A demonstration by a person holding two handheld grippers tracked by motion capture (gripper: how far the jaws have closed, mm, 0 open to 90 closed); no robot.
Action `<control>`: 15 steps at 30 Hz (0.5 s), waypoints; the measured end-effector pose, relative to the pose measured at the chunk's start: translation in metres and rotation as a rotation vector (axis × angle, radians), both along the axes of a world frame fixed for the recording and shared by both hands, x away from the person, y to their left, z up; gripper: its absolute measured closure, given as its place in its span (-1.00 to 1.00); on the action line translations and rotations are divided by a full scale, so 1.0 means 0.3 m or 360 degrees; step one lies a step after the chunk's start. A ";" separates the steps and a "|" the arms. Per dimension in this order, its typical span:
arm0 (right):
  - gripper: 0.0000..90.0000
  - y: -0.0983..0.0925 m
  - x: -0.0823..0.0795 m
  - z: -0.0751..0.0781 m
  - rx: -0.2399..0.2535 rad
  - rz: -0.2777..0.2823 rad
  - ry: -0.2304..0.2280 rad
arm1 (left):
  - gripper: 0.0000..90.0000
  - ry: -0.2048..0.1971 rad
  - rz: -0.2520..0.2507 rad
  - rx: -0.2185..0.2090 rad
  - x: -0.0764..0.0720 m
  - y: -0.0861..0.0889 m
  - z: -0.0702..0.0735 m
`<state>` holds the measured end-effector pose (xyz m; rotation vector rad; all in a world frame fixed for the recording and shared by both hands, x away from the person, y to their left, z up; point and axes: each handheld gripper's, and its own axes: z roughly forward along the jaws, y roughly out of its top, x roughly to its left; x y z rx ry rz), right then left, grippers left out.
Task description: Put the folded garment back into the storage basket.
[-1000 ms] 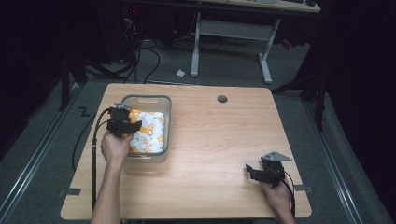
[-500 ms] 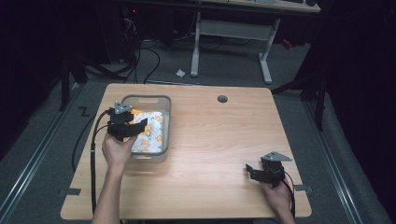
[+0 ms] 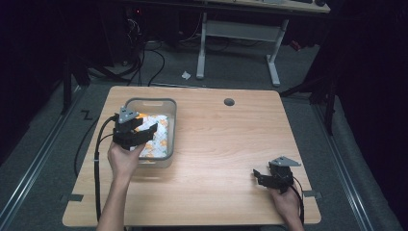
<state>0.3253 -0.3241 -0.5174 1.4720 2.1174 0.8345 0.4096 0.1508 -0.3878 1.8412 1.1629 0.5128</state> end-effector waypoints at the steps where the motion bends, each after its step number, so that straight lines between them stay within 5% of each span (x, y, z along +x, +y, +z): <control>1: -0.44 0.000 0.000 0.000 0.0000 0.0000 0.0001 | -0.09 -0.0024 -0.0006 0.0001 -0.003 -0.004 0.003; 15: -0.44 0.000 0.000 0.000 0.0000 0.0000 0.0000 | -0.10 -0.0074 -0.0101 -0.0034 -0.067 -0.058 0.023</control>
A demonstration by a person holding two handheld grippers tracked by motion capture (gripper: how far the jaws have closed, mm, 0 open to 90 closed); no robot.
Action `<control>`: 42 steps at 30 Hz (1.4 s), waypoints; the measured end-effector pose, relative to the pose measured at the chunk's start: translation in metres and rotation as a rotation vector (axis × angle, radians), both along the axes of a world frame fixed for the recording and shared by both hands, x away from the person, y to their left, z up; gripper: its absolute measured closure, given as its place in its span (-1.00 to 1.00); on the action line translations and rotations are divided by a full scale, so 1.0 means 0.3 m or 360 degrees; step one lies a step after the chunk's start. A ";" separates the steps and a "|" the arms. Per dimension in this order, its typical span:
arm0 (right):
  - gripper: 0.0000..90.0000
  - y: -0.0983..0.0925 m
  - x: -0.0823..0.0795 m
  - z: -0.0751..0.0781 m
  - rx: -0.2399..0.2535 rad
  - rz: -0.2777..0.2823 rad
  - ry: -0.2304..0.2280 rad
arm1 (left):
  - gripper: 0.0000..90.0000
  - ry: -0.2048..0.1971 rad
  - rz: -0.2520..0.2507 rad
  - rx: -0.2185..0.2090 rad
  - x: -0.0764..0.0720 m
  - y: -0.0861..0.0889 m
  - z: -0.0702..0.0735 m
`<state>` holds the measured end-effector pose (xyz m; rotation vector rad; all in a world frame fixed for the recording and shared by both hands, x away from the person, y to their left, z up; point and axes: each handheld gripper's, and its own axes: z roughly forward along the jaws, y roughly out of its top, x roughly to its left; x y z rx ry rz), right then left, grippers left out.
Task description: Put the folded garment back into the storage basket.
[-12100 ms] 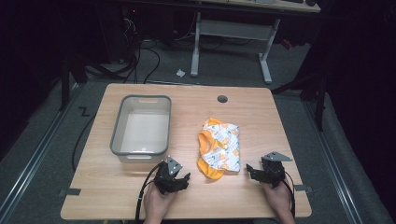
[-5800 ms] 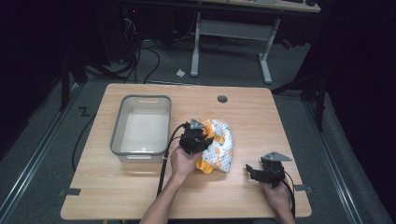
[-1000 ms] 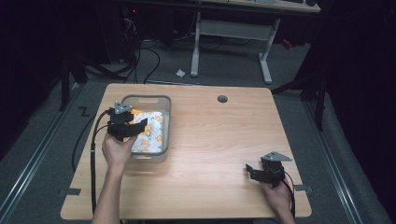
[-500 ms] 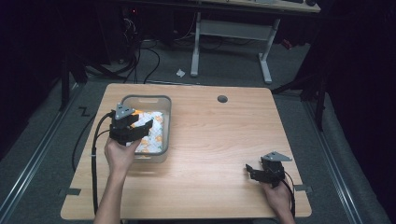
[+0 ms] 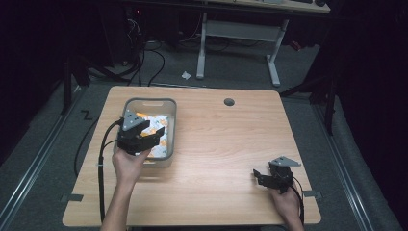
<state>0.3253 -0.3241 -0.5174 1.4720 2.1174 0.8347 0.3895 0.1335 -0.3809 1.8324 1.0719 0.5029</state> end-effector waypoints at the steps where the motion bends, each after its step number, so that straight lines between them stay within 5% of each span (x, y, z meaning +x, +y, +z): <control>1: -0.44 0.000 0.000 0.000 0.0000 0.0000 0.0000 | -0.10 0.0000 0.0000 0.0000 0.000 0.000 0.000; 42: -0.44 0.000 0.000 0.000 0.0000 -0.0001 0.0000 | -0.18 -0.0009 -0.0265 -0.0068 -0.118 -0.138 0.009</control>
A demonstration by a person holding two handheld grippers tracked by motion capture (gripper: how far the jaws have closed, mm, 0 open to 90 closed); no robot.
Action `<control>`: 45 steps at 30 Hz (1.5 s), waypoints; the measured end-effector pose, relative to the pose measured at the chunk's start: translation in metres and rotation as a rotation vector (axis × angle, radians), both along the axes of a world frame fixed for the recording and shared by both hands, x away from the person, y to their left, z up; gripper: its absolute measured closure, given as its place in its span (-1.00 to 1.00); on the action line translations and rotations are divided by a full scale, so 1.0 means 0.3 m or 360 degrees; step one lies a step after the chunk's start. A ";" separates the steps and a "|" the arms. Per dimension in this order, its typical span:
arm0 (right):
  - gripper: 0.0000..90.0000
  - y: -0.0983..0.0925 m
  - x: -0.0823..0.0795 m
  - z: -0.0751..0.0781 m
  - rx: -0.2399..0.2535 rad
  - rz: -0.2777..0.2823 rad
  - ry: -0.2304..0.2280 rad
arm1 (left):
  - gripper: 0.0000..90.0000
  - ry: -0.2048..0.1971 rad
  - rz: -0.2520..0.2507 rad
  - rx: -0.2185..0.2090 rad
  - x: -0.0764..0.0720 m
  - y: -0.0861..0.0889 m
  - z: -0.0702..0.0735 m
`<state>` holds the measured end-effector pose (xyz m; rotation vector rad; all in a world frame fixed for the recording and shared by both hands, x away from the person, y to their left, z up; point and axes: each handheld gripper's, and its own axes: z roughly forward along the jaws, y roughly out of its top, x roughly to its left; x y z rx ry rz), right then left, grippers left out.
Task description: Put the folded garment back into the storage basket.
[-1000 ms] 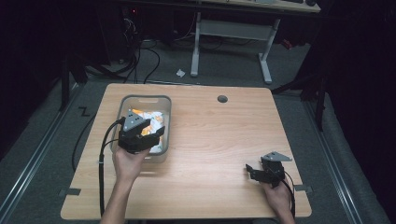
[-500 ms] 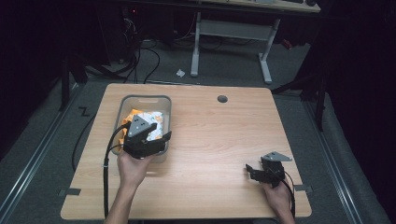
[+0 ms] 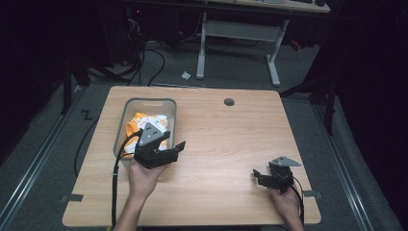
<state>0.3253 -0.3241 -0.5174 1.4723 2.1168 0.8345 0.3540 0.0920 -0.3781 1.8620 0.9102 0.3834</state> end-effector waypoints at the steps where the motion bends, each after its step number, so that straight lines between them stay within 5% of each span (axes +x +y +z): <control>1: -0.44 0.000 0.000 0.000 0.0000 0.0001 0.0002 | -0.18 0.0001 -0.0007 -0.0001 -0.002 -0.005 0.000; 45: -0.44 0.000 0.000 0.000 0.0000 0.0001 0.0002 | -0.22 0.0081 -0.0214 -0.0025 -0.058 -0.169 -0.090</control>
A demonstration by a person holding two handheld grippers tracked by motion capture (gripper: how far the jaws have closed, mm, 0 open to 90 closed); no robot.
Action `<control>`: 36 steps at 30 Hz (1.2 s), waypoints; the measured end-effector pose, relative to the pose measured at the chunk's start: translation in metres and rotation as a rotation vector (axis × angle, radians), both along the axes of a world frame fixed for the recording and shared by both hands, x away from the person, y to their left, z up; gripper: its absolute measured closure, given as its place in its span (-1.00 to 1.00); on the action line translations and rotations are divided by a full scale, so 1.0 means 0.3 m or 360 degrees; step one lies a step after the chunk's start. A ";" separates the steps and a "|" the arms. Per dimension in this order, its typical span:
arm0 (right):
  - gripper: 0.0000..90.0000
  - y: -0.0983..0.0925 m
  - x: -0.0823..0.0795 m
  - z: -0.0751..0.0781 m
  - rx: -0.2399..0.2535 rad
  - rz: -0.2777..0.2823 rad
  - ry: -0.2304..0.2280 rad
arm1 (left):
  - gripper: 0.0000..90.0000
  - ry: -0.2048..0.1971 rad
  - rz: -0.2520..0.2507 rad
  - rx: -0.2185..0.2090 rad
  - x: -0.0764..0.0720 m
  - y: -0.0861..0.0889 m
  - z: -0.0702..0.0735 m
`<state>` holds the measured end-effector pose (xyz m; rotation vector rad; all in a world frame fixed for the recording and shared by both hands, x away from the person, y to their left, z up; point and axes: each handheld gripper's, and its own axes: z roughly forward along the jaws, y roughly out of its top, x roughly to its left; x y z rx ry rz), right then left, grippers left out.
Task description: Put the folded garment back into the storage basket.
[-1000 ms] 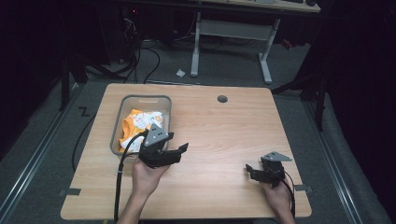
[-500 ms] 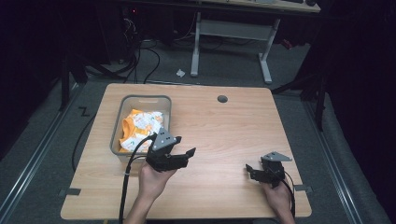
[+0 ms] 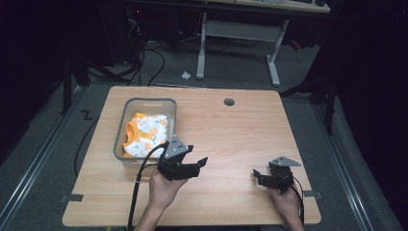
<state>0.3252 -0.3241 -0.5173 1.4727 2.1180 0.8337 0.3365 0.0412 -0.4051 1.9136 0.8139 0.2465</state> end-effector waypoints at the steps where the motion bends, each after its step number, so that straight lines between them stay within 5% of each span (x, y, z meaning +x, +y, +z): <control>1: -0.44 0.000 0.000 0.000 0.0000 0.0001 0.0000 | -0.22 0.0003 -0.0006 0.0001 0.000 -0.003 -0.003; 22: -0.44 0.000 0.000 0.000 0.0000 0.0003 0.0000 | -0.21 0.0089 -0.0048 -0.0035 0.008 -0.062 -0.084; 36: -0.44 0.000 0.000 0.000 -0.0001 0.0003 -0.0002 | -0.21 0.0121 -0.0025 0.0032 0.027 -0.090 -0.143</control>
